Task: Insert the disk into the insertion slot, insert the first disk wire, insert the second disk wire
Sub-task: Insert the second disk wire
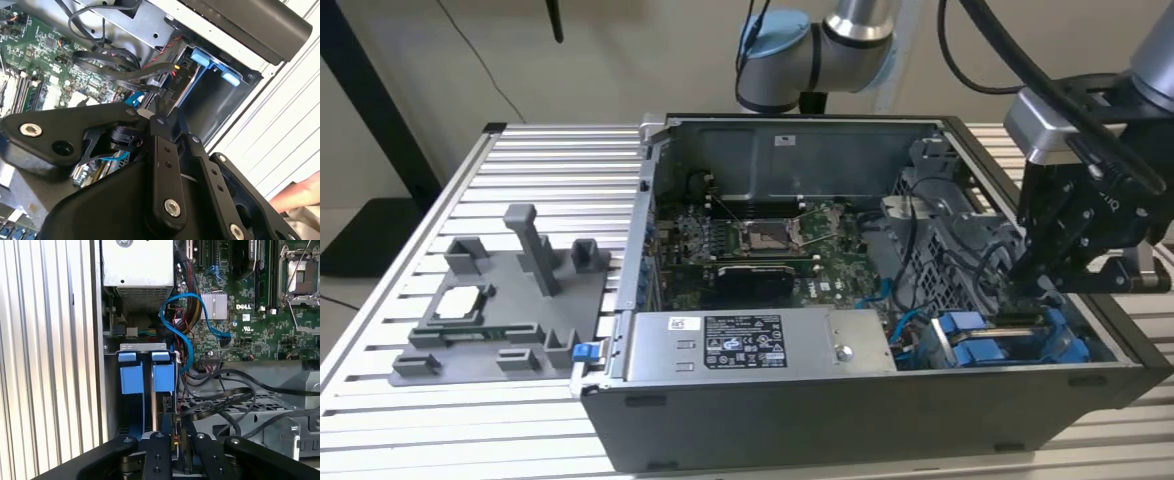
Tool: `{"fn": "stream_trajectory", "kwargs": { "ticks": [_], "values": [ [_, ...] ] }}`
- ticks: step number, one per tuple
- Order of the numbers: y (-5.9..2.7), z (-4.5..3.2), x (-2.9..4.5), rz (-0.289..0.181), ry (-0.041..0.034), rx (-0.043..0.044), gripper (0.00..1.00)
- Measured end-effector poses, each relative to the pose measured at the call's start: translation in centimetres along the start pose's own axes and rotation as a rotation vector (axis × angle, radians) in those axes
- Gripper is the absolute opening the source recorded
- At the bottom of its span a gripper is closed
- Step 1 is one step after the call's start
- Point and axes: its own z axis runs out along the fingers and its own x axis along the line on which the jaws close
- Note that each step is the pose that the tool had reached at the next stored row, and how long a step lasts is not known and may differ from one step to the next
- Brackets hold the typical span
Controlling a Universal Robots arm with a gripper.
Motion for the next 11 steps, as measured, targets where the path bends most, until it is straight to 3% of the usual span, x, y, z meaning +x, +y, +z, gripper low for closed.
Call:
{"fn": "stream_trajectory", "kwargs": {
  "ticks": [4,11],
  "values": [
    [-0.01,-0.76,-0.07,0.0,-0.0002,0.0,1.0],
    [-0.01,-0.83,-0.08,0.0,-0.0002,0.0,1.0]
  ]
}}
